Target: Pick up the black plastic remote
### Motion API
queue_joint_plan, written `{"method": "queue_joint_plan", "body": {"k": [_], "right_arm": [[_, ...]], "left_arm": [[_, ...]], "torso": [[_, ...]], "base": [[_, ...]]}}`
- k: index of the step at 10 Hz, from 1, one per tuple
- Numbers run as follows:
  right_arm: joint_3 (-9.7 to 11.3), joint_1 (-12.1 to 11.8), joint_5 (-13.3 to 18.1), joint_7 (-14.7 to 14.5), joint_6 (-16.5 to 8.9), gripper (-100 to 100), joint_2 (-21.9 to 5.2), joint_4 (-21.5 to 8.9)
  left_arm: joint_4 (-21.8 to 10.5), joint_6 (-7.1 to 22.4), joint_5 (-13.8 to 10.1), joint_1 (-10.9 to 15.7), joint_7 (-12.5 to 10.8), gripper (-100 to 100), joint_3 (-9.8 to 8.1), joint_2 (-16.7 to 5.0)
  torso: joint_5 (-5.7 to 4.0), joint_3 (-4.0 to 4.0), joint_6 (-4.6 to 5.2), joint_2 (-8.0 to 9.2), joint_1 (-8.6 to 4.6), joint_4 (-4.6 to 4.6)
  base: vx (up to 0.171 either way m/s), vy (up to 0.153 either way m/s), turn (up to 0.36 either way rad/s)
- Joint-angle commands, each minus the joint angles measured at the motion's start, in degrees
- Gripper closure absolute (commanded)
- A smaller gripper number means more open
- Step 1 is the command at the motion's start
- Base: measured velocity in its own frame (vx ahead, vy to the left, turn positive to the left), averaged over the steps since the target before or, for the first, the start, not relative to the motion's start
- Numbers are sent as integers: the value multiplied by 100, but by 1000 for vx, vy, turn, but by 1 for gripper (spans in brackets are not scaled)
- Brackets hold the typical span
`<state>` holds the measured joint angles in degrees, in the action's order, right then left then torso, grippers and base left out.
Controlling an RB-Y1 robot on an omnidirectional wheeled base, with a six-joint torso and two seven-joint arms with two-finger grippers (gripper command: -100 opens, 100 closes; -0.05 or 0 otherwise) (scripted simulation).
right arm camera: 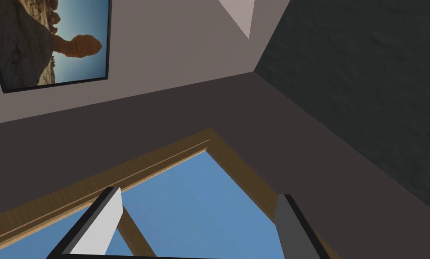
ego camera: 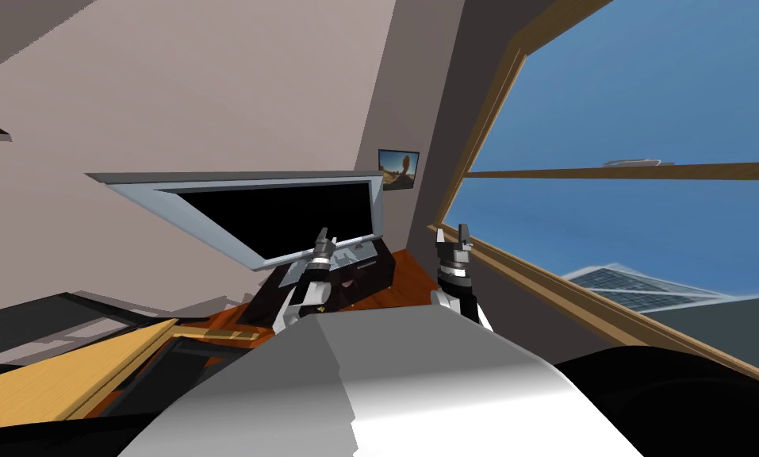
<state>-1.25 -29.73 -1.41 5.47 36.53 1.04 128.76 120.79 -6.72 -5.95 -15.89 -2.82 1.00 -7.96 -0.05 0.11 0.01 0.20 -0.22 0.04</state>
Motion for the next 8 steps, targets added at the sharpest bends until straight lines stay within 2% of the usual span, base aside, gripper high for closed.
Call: {"method": "queue_joint_plan", "body": {"k": [1,2,3,4,5,6,7,8], "right_arm": [[0,0,0,0,0,0,0,0],[0,0,0,0,0,0,0,0],[0,0,0,0,0,0,0,0],[0,0,0,0,0,0,0,0],[0,-1,0,0,0,0,0,0],[0,0,0,0,0,0,0,0],[0,-1,0,0,0,0,0,0],[0,0,0,0,0,0,0,0]], "left_arm": [[-286,286,-87,225,57,-100,-2,-17],[-313,348,-87,225,57,-100,-2,-17],[-555,531,-151,409,89,-100,-17,-33],[-555,583,-151,409,89,-100,-17,-33],[-807,814,-213,599,119,-100,-35,-48],[-810,829,-213,599,119,-100,-35,-48],[-1077,1054,-274,792,147,-100,-55,-61],[-1077,1083,-274,792,147,-100,-55,-61]], "torso": [[0,0,0,0,0,0],[0,3,0,4,-3,1],[-1,0,-1,-1,-1,1],[-1,-1,0,-3,-6,0],[-1,-3,-1,-7,0,-1],[0,-5,0,-10,1,-2],[0,-5,-2,-10,4,-2],[0,-4,-1,-7,1,-1]], "base": [[-77,-67,-39],[-49,-62,-13],[-45,-79,-22],[-33,-59,-9],[-30,-55,-32],[-29,-48,-14],[-44,-58,-23],[-34,-48,-13]]}}
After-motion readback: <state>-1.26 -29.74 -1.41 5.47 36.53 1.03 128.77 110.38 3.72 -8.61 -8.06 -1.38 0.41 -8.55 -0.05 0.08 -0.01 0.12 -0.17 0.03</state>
